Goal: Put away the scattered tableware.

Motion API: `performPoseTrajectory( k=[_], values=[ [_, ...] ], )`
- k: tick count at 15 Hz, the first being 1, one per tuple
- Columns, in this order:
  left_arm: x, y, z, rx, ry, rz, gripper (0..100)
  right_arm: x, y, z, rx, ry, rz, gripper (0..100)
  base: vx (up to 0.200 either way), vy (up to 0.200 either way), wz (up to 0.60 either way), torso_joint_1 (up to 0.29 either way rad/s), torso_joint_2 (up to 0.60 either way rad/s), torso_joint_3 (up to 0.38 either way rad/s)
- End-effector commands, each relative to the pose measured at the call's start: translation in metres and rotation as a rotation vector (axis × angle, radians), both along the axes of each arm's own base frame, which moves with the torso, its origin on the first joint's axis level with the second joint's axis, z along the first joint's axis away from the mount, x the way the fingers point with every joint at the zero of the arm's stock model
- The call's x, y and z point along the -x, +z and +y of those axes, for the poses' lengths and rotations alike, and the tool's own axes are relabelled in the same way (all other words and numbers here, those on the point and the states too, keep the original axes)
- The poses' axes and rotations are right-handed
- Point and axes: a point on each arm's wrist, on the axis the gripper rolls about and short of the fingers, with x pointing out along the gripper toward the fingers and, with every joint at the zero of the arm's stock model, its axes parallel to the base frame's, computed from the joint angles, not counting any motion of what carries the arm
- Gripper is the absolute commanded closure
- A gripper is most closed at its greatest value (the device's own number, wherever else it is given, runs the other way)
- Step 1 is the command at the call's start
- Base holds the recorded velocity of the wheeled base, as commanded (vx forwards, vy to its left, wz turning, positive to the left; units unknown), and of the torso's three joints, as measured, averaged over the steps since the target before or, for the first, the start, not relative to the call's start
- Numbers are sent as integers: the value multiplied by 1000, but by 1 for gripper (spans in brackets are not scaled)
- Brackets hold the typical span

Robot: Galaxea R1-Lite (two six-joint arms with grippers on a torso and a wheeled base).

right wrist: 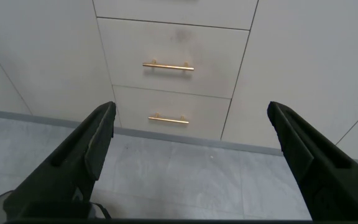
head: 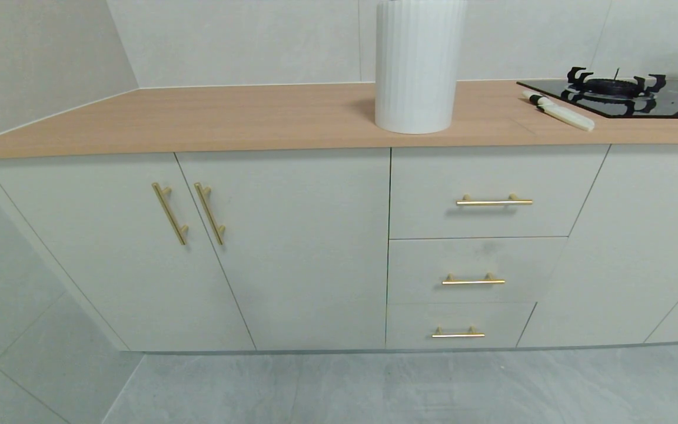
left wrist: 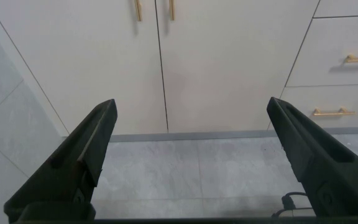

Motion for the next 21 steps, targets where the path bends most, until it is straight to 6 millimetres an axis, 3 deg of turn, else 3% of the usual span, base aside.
performPoseTrajectory(
  k=[1, 21],
  values=[
    [0, 0, 0, 0, -1, 0, 0, 0, 0, 0, 0, 1, 4, 0, 0, 0, 0, 0, 0, 0],
    [0, 0, 0, 0, 0, 0, 0, 0, 0, 0, -3, -1, 4, 0, 200, 0, 0, 2, 3, 1]
  ],
)
